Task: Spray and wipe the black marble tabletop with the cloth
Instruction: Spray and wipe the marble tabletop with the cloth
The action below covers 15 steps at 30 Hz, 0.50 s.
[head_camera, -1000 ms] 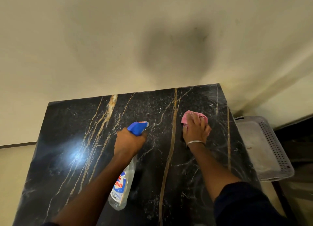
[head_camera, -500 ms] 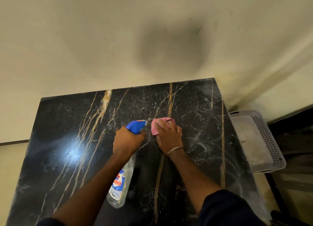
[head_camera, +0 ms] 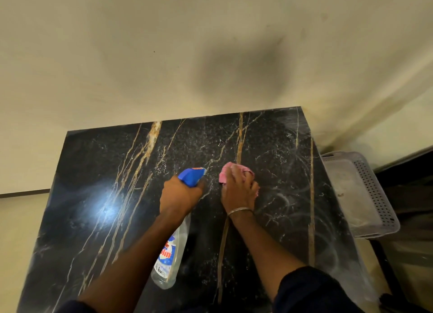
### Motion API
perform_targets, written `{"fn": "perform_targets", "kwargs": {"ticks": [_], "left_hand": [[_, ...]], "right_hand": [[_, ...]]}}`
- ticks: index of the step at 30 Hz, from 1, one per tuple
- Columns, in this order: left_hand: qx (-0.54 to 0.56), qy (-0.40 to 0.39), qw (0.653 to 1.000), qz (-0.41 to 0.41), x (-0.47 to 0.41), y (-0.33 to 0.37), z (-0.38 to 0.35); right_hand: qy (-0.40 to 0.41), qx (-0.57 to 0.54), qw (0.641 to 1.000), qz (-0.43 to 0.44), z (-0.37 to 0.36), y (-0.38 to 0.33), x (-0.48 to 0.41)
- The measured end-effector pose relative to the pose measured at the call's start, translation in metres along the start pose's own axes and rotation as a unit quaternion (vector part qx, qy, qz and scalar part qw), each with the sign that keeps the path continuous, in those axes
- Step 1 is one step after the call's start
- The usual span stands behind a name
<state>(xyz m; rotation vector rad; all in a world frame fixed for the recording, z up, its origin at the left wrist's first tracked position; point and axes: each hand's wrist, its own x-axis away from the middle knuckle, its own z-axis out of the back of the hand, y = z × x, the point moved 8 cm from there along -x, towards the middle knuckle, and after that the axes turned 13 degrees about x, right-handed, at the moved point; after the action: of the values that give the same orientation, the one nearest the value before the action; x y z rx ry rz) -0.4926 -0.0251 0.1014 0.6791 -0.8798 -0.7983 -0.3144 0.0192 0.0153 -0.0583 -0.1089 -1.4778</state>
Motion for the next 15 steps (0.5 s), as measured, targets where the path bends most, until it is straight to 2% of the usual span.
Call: {"fn": "perform_targets", "kwargs": {"ticks": [3, 6, 8, 12, 15], "left_hand": [[-0.019, 0.001, 1.000, 0.001, 0.002, -0.005, 0.000], [-0.021, 0.000, 1.000, -0.001, 0.003, -0.008, 0.001], [-0.014, -0.004, 1.000, -0.005, 0.005, -0.009, 0.003], [-0.008, -0.019, 0.999, -0.025, 0.006, -0.011, 0.003], [-0.010, -0.024, 0.999, -0.032, 0.011, -0.012, 0.004]], "right_hand": [[-0.011, 0.011, 0.995, 0.097, -0.011, -0.033, 0.020], [0.010, 0.033, 0.986, 0.162, -0.016, -0.022, 0.025], [0.024, 0.039, 0.989, 0.140, -0.015, 0.004, 0.022], [0.037, 0.033, 0.999, 0.019, -0.013, 0.066, 0.019], [0.020, 0.033, 0.998, -0.039, -0.015, 0.080, 0.022]]}}
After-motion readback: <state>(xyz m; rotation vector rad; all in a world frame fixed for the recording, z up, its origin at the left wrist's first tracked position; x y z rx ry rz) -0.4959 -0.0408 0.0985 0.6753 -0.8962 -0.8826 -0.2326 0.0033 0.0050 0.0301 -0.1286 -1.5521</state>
